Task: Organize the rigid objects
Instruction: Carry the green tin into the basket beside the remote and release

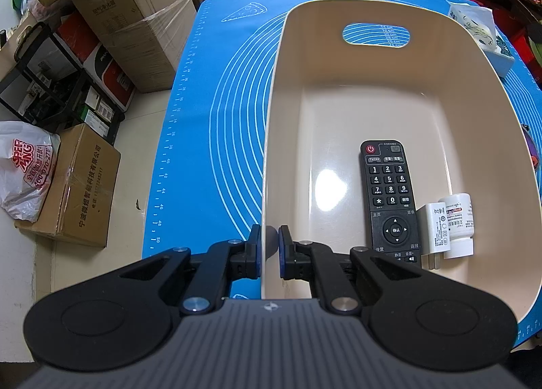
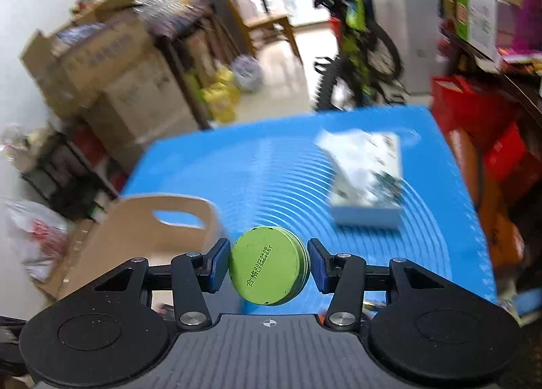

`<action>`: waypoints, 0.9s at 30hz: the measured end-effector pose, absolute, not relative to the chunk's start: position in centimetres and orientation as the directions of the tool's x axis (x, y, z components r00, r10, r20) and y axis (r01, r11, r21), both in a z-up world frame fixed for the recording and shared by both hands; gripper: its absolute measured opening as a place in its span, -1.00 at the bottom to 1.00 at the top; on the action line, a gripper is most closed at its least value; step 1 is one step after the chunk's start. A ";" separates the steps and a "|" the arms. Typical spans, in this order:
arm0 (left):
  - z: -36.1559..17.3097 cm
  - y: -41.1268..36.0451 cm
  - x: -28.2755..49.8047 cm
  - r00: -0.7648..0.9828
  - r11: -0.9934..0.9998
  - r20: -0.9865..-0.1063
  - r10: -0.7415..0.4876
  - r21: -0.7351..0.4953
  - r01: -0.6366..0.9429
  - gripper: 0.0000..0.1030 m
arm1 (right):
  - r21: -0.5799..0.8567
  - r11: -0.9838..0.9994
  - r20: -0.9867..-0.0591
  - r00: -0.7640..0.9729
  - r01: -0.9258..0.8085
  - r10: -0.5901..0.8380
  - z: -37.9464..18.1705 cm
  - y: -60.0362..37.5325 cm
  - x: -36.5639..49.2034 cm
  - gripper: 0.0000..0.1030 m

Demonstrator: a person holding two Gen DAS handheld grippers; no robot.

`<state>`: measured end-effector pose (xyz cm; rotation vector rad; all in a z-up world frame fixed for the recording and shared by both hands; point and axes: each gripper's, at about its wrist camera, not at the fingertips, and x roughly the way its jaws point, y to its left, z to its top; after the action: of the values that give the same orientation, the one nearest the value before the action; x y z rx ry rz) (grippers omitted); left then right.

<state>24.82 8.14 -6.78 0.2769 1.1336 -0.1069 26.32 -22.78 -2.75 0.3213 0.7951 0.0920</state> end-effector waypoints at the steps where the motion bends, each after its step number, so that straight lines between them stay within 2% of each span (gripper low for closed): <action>1: -6.8 8.1 24.8 0.422 0.961 -0.905 0.055 0.163 0.225 -0.79 | 0.319 0.947 -0.678 0.702 0.016 0.217 -2.4 -22.1 26.3 0.05; 6: -6.8 8.1 24.9 0.424 0.960 -0.904 0.056 0.166 0.227 -0.79 | 0.277 0.952 -0.671 0.682 -0.133 0.291 -1.8 -16.7 26.4 0.05; 12: -6.9 8.1 24.9 0.422 0.959 -0.905 0.053 0.164 0.230 -0.79 | 0.193 0.946 -0.727 0.609 -0.261 0.317 -3.6 -11.3 26.4 0.05; 23: -6.9 8.2 24.9 0.421 0.959 -0.906 0.047 0.159 0.236 -0.79 | 0.071 0.933 -0.858 0.455 -0.353 0.238 -7.7 -5.5 26.8 0.05; 27: -6.9 8.2 24.9 0.419 0.958 -0.906 0.050 0.162 0.238 -0.79 | 0.011 0.926 -0.875 0.445 -0.377 0.191 -8.3 -4.5 26.5 0.05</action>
<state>24.93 8.19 -6.87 0.2842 1.1362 -0.1198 26.52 -4.49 -8.33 -0.1964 1.0533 0.3550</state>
